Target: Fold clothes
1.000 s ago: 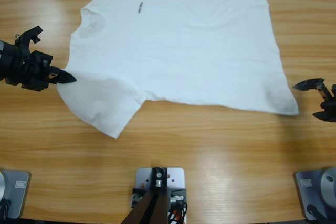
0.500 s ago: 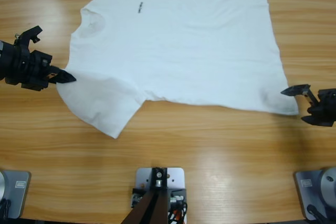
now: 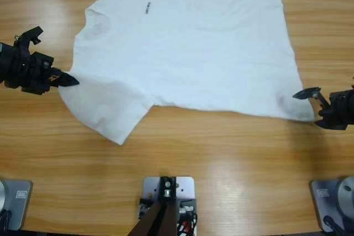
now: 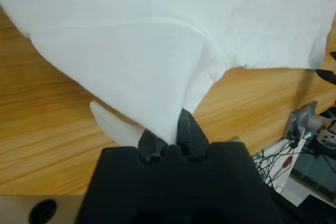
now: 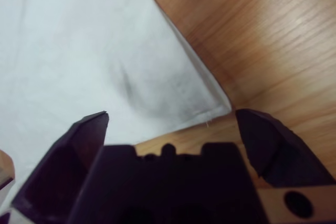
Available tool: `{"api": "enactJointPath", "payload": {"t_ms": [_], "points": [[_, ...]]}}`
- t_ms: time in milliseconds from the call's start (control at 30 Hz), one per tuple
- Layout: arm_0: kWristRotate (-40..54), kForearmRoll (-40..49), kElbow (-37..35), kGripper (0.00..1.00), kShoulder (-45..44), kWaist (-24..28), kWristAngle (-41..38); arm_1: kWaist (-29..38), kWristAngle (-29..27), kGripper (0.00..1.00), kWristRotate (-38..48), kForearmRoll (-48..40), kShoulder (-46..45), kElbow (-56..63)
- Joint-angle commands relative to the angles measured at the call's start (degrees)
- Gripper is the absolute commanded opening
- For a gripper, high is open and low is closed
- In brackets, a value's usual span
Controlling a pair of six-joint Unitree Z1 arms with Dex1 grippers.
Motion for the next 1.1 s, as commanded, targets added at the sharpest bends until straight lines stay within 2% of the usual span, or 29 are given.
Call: {"api": "enactJointPath", "payload": {"t_ms": [33,100,200,267,300,333,367,433,467,500,1100], "points": [[0.53,0.12,0.15,0.000,0.74,0.66,-1.08,1.21,0.83,0.998,0.64,-3.54,4.13,2.18],[0.53,0.12,0.15,0.000,0.72,0.73,-1.08,1.52,1.13,0.977,0.50,-4.31,4.51,2.31],[0.53,0.12,0.15,0.000,0.65,0.82,-1.08,1.66,1.85,0.758,0.21,-4.93,4.41,2.45],[0.53,0.12,0.15,0.000,0.60,0.82,-1.17,1.66,2.24,0.665,-0.17,-5.03,4.44,2.45],[0.53,0.12,0.15,0.000,0.60,0.82,-1.17,1.66,2.45,0.570,-0.33,-5.10,4.44,2.45],[0.53,0.12,0.15,0.000,0.60,0.88,-1.17,1.66,2.62,0.532,-0.45,-5.10,4.41,2.45],[0.57,0.12,0.15,0.000,0.56,0.91,-1.17,1.66,2.73,0.390,-0.56,-5.10,4.29,2.45],[0.62,0.21,0.15,0.000,0.56,1.00,-1.17,1.66,2.96,0.221,-0.79,-5.10,3.95,2.45],[0.69,0.21,0.15,0.000,0.56,1.02,-1.17,1.66,2.96,0.036,-0.95,-5.10,3.85,2.45],[0.71,0.21,0.15,0.000,0.56,1.09,-1.17,1.66,3.01,0.000,-1.14,-5.10,3.74,2.45],[1.06,0.21,0.15,0.000,1.47,1.33,-1.52,3.51,4.56,0.000,-3.63,-7.65,3.88,3.06]]}}
